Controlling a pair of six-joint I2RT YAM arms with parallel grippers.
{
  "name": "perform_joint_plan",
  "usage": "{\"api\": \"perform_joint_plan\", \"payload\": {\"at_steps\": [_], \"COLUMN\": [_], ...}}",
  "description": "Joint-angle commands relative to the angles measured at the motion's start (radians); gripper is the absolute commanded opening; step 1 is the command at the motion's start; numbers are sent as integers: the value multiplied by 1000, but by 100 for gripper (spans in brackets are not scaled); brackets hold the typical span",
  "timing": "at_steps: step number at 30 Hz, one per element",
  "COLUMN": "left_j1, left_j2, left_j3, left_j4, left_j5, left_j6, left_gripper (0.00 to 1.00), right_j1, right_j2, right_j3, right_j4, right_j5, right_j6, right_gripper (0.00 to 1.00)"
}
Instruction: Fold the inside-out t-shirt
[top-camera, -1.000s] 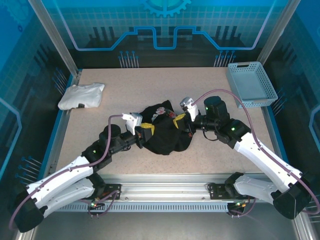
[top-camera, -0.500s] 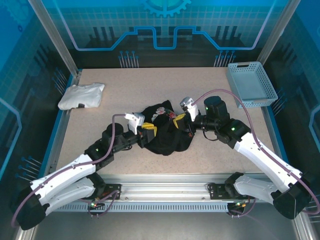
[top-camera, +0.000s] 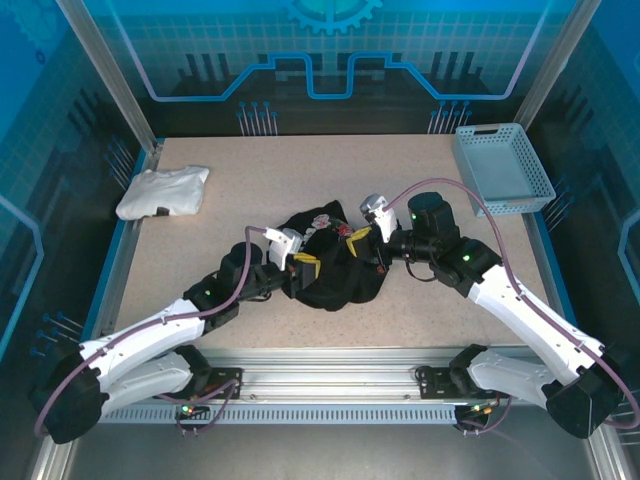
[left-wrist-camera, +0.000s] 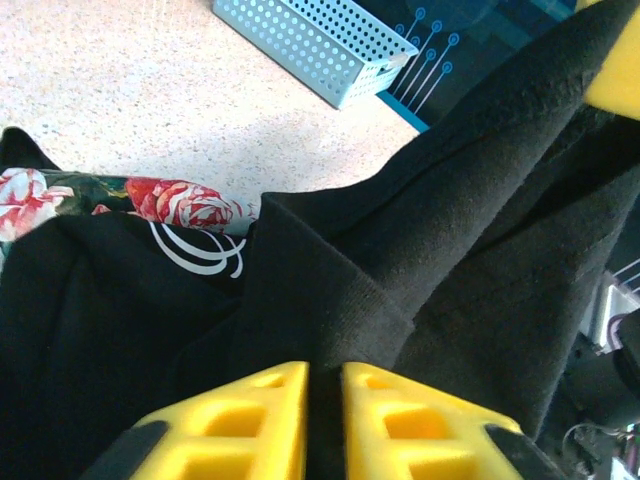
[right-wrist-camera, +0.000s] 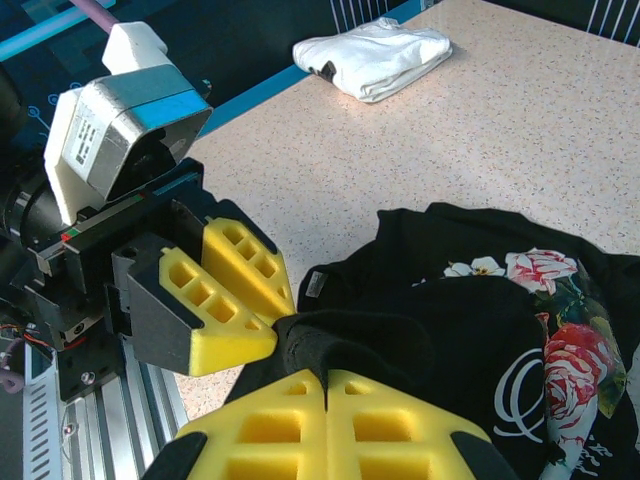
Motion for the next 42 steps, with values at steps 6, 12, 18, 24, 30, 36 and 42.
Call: {"api": "perform_joint_plan", "payload": {"at_steps": [6,12,18,24,30,36,42], "left_j1": [8,12,20,24,24,22,-66], "left_j2": [-77,-201,-327,-445,-523,-488,-395], "left_j3": [0,-64,-145,-222,-268,-309,-320], "left_j4": [23,125,218,237,180,198,223], "left_j5": [-16,-8,-36,-66,-42,21,122], "left_j6": [19,-9,-13,-5,10,-24,12], "left_gripper": [0,0,0,0,0,0,0], "right_j1": [-1,-8,-20,-41,-48,-72,-106], "right_j2": [-22,-6,19,19,3,10,20], "right_j3": [27,43,71,77,55,77,36], "right_j4": [-17,-55,-117,-156,-158,-253,-452], "right_j5": [23,75,132,149,114,217,414], "right_j6": [-17,-12,4,23,17,53,157], "right_gripper": [0,0,0,0,0,0,0]}}
